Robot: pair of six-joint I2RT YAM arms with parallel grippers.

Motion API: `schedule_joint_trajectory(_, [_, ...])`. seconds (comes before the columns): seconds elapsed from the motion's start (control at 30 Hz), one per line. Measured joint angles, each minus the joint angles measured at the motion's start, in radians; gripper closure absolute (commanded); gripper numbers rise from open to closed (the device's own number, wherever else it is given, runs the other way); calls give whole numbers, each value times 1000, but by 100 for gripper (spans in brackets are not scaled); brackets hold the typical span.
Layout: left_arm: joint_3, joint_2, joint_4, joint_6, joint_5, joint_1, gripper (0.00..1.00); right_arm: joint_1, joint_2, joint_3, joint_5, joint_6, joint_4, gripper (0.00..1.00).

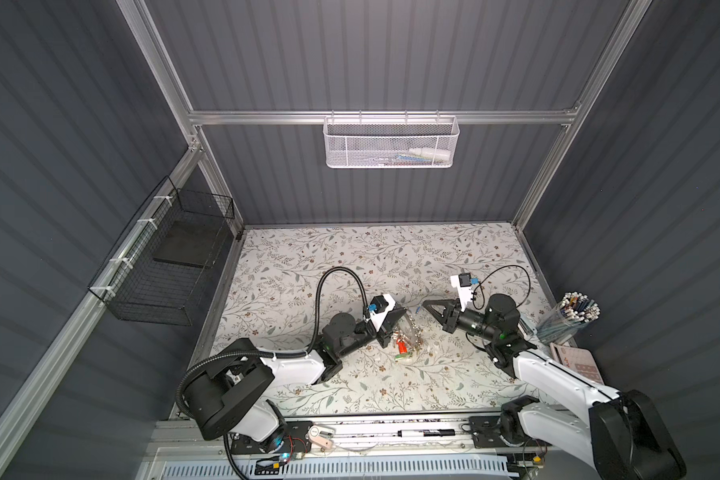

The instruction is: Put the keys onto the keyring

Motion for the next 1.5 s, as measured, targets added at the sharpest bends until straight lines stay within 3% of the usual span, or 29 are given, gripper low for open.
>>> schedule_joint_trajectory(0.27, [7,0,66,-99,-14,0,100,0,-89,-23,39,27,9,100])
schedule_joint_trajectory(0.73, [123,-46,27,-251,-133,0,100,0,-257,2,134,24,-193,100])
schedule_joint_trajectory(1.17, [401,-224,-523,-330,-181,0,100,0,-349,108,186,-11,-419,100])
schedule_joint_trajectory(1.5, [576,-236,-877,-334,-180,0,100,0,-361,163,201,-33,-513,100])
